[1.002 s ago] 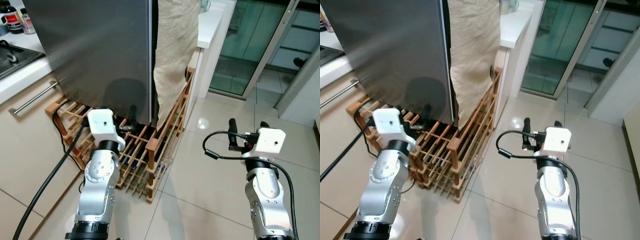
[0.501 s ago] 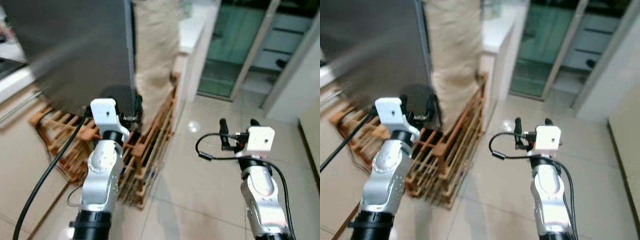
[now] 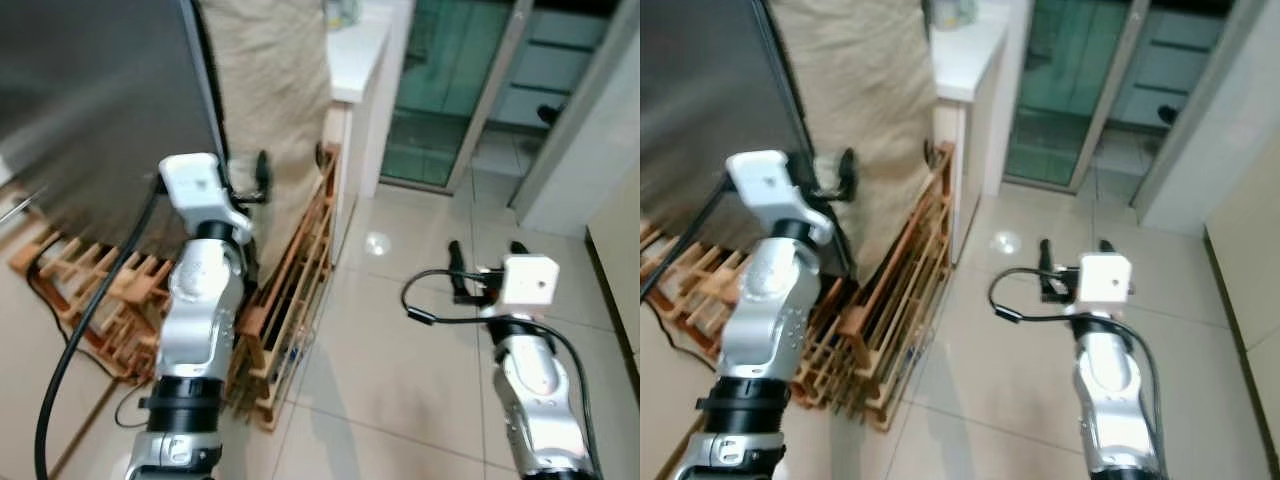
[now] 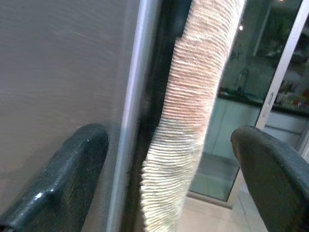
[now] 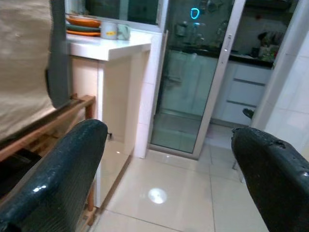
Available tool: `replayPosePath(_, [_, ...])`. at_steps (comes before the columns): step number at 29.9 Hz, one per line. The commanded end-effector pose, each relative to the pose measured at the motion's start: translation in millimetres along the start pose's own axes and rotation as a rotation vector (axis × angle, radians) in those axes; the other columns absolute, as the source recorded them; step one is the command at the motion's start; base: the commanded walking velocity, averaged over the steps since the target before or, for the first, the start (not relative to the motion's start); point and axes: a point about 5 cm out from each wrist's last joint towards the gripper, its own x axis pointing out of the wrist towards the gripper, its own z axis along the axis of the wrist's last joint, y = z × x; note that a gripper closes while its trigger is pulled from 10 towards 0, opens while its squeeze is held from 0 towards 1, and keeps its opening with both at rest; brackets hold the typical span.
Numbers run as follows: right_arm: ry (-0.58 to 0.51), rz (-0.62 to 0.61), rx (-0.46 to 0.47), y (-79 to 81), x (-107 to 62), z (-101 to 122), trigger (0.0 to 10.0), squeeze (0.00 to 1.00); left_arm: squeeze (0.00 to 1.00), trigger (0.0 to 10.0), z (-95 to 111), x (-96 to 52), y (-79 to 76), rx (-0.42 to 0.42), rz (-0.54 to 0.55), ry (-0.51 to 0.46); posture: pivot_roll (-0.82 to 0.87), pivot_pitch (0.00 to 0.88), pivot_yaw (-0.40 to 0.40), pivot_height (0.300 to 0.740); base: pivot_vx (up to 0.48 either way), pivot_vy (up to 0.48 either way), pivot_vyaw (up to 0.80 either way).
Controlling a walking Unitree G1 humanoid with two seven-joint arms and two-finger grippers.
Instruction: Restocking fridge
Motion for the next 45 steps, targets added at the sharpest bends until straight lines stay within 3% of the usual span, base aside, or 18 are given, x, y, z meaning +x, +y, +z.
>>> replayPosePath(1, [-0.017, 0.024, 0.006, 6.5, 2.0, 4.1, 10.0, 0.00, 0.00, 10.0, 4.6, -0.2, 0.9, -0.004, -0.007, -0.012, -0.14, 0.000, -0.022, 0.740, 0.000, 0.000, 0.00])
replayPosePath(7, [-0.012, 0.032, 0.006, 7.7, 2.2, 3.2, 10.0, 0.00, 0.00, 10.0, 5.9, 6.3, -11.7, -0.019, -0.065, -0.006, -0.14, 0.000, -0.027, 0.740, 0.000, 0.000, 0.00])
replayPosePath(10, [-0.008, 0.033, 0.010, 8.4, 2.6, 2.4, 10.0, 0.00, 0.00, 10.0, -2.2, 11.0, -24.5, 0.005, -0.127, 0.054, -0.14, 0.000, -0.028, 0.740, 0.000, 0.000, 0.00])
replayPosePath(15, [-0.013, 0.033, 0.010, 8.7, 2.6, 3.8, 10.0, 0.00, 0.00, 10.0, -16.9, 14.1, -31.5, -0.020, -0.153, 0.127, -0.15, 0.000, -0.017, 0.740, 0.000, 0.000, 0.00])
replayPosePath(17, [-0.025, 0.029, 0.002, 5.7, -0.9, 8.7, 10.0, 0.00, 0.00, 10.0, -17.0, 2.9, -18.3, -0.008, -0.151, 0.116, -0.15, 0.000, -0.003, 0.740, 0.000, 0.000, 0.00])
replayPosePath(20, [-0.048, 0.033, -0.014, -1.7, -11.4, 20.3, 10.0, 0.00, 0.00, 10.0, -14.9, -24.9, 4.6, 0.028, -0.144, 0.077, -0.15, 0.000, 0.001, 0.740, 0.000, 0.000, 0.00])
replayPosePath(22, [-0.080, 0.060, -0.048, -8.5, -30.9, 36.8, 10.0, 0.00, 0.00, 10.0, -18.7, -64.1, 26.9, 0.038, -0.108, 0.104, -0.14, 0.000, 0.003, 0.740, 0.000, 0.000, 0.00])
replayPosePath(23, [-0.080, 0.060, -0.048, -8.5, -30.9, 36.8, 10.0, 0.00, 0.00, 10.0, -18.7, -64.1, 26.9, 0.038, -0.108, 0.104, -0.14, 0.000, 0.003, 0.740, 0.000, 0.000, 0.00])
replayPosePath(25, [-0.087, 0.068, -0.056, -14.8, -50.1, 48.5, 10.0, 0.00, 0.00, 10.0, -15.8, -98.1, 38.8, 0.054, -0.061, 0.133, -0.14, 0.000, -0.013, 0.740, 0.000, 0.000, 0.00])
replayPosePath(28, [-0.072, 0.009, -0.061, -30.5, -64.4, 54.4, 10.0, 0.00, 0.00, 10.0, -7.6, -125.0, 36.9, 0.097, -0.065, 0.152, -0.12, 0.000, -0.042, 0.740, 0.000, 0.000, 0.00])
replayPosePath(31, [-0.025, -0.041, -0.087, -43.1, -73.6, 46.9, 10.0, 0.00, 0.00, 10.0, -7.5, -128.1, 31.8, 0.143, -0.058, 0.165, -0.12, 0.000, -0.050, 0.740, 0.000, 0.000, 0.00])
replayPosePath(32, [-0.010, -0.048, -0.090, -44.2, -74.3, 43.6, 10.0, 0.00, 0.00, 10.0, -7.5, -120.6, 27.3, 0.142, -0.063, 0.148, -0.12, 0.000, -0.051, 0.740, 0.000, 0.000, 0.00])
replayPosePath(37, [-0.021, -0.017, -0.059, -25.7, -57.7, 38.0, 10.0, 0.00, 0.00, 10.0, -2.1, -84.3, 1.5, 0.030, -0.138, 0.077, -0.12, 0.000, -0.042, 0.740, 0.281, 0.000, 0.00])
replayPosePath(40, [-0.028, -0.018, -0.046, -22.3, -47.4, 39.4, 10.0, 0.00, 0.00, 10.0, 1.9, -78.8, -7.8, 0.030, -0.190, 0.069, -0.12, 0.000, -0.031, 0.740, 0.470, 0.000, 0.00])
replayPosePath(45, [-0.011, -0.017, -0.040, -22.0, -43.3, 34.1, 10.0, 0.00, 0.00, 10.0, 3.8, -70.5, -5.7, 0.026, -0.172, 0.067, -0.12, 0.000, -0.026, 0.740, 0.470, 0.000, 0.00])
